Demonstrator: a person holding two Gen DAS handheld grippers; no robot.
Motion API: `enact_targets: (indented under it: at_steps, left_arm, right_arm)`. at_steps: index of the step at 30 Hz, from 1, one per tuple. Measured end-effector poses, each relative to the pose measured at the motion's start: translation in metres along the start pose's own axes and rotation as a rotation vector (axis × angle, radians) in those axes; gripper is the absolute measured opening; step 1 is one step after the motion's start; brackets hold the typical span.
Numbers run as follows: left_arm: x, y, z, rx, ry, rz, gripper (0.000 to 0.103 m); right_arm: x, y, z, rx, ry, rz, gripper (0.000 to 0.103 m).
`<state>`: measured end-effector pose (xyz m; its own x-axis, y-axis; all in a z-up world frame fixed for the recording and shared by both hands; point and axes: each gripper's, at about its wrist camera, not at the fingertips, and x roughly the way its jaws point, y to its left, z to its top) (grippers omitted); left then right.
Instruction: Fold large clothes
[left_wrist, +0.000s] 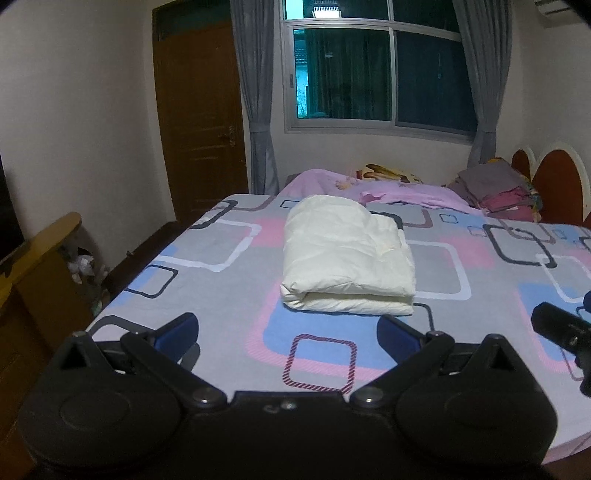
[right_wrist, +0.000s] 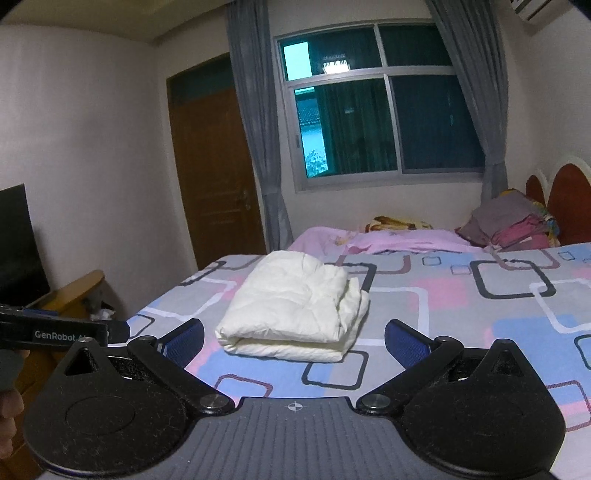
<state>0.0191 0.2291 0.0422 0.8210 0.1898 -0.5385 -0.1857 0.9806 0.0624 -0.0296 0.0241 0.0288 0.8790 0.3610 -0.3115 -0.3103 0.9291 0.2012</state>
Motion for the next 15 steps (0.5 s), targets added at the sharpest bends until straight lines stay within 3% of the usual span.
enact_targets:
  at_steps: [15]
  left_arm:
    - [-0.009,0.005,0.000,-0.015,-0.006,0.006,0.103]
  right_arm:
    - [-0.009,0.004,0.008,0.007,-0.028,0.007,0.103]
